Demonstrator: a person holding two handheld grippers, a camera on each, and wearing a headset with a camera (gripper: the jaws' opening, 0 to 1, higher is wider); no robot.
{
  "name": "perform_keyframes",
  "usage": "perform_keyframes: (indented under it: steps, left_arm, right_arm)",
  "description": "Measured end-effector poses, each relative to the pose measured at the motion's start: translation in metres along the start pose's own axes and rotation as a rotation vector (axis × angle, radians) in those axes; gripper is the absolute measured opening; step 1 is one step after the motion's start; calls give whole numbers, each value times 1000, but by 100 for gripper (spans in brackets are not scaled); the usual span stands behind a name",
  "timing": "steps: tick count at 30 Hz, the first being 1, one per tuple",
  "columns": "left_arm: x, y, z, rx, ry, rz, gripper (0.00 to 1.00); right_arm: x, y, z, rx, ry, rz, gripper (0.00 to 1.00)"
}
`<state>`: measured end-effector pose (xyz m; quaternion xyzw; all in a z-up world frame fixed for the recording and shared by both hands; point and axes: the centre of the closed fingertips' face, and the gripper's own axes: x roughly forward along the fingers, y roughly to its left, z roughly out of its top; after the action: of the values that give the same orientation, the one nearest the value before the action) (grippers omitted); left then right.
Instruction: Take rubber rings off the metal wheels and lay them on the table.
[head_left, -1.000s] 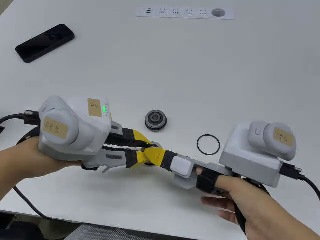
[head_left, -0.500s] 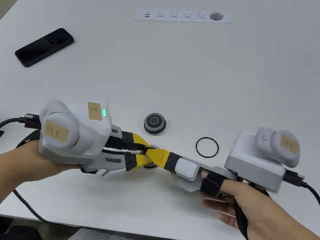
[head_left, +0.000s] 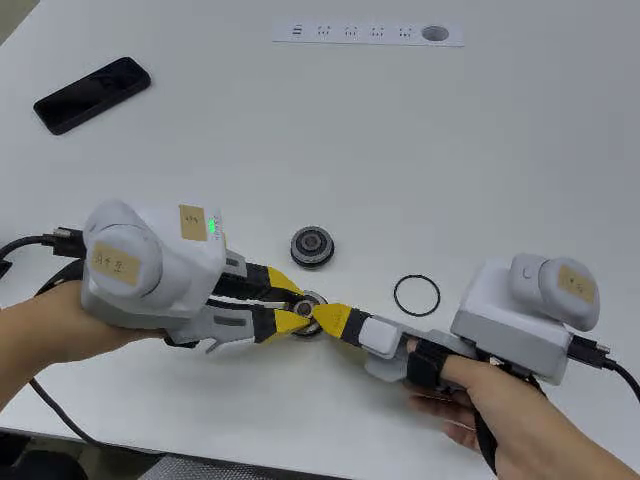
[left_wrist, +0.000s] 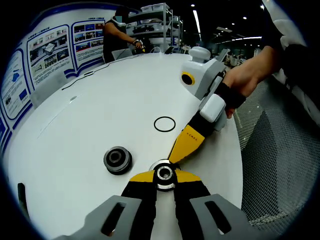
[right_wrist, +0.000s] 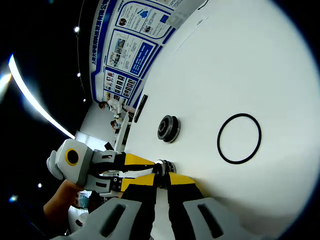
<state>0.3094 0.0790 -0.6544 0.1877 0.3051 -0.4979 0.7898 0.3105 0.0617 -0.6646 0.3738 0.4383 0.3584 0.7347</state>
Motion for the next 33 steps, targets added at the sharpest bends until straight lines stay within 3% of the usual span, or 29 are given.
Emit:
perform_keyframes:
  steps: [3, 16, 33]
  left_arm:
    - [0, 0, 0, 1, 2, -1, 12]
    - [0, 0, 0, 3, 2, 0, 12]
    - [0, -1, 0, 7, -1, -1, 12]
  right_arm:
    - [0, -2, 0, 21, 5, -11, 5]
    - [-3, 2, 0, -9, -2, -21, 2]
    - [-2, 9, -1, -106, 11, -61, 1]
